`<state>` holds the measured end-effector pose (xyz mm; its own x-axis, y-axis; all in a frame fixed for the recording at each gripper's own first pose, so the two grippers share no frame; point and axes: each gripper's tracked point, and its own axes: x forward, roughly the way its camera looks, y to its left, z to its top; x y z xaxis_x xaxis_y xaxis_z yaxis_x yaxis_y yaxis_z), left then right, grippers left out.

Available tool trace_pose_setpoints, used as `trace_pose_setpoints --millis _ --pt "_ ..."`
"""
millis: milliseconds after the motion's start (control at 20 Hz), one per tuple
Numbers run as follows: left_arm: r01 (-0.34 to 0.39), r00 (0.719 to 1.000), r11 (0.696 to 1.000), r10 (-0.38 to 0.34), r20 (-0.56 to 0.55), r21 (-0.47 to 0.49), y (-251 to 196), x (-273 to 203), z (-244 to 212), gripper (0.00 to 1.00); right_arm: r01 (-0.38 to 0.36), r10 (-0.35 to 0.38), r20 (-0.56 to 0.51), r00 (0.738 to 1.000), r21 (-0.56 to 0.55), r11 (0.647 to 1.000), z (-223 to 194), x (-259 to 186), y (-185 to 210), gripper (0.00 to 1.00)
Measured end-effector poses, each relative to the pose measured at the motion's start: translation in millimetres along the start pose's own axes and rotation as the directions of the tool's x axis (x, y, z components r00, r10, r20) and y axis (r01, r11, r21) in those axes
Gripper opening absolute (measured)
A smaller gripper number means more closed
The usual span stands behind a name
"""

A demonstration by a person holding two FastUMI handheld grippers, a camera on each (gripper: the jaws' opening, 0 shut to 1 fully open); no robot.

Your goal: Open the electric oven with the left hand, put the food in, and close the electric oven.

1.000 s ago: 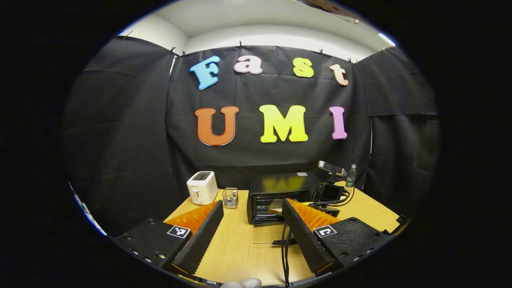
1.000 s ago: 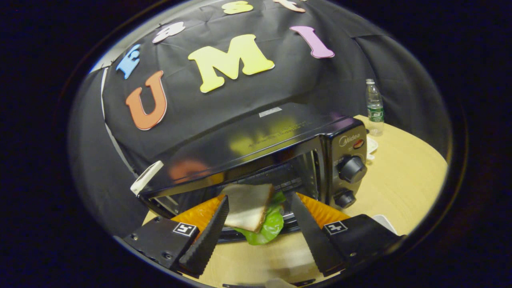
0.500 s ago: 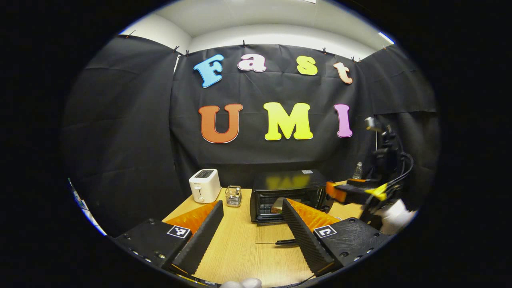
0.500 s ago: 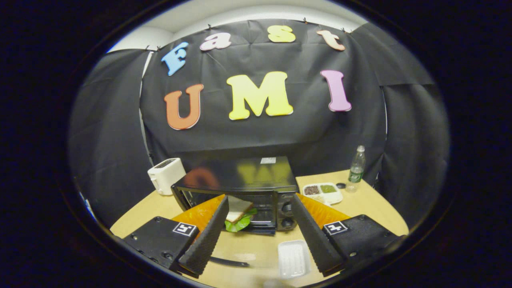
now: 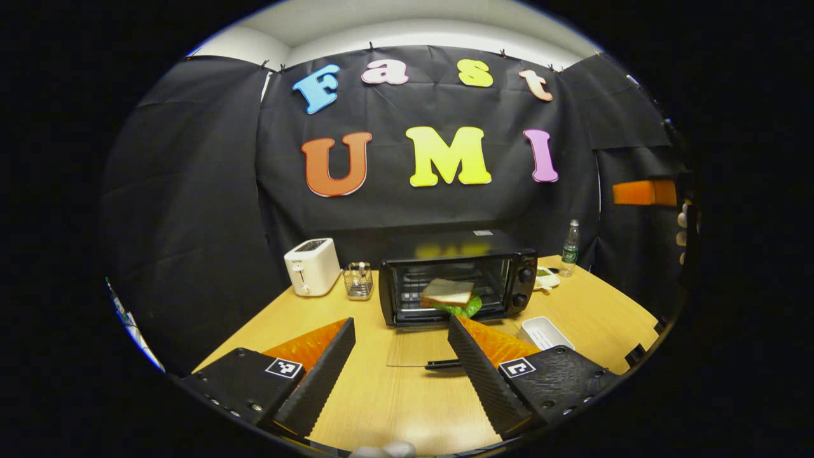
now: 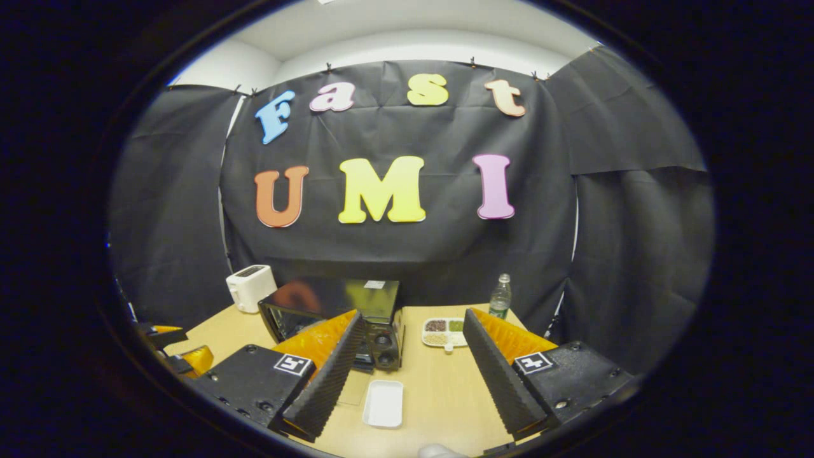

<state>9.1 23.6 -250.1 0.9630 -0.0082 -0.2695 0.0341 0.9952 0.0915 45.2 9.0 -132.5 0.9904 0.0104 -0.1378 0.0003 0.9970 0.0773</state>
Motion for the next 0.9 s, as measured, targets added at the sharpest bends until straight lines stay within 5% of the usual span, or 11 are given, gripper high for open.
trace_pose_setpoints --millis 500,900 --pt "0.044 0.983 0.999 -0.049 -0.177 -0.029 -75 44 -104 0.96 0.0 -0.001 -0.072 0.997 -0.023 1.0 -5 -36 -57 0.95" --pt "0.032 0.967 0.998 -0.043 -0.253 -0.047 -90 80 -145 0.96 -0.002 -0.003 -0.107 0.994 -0.048 0.999 -1 -31 -68 0.95"
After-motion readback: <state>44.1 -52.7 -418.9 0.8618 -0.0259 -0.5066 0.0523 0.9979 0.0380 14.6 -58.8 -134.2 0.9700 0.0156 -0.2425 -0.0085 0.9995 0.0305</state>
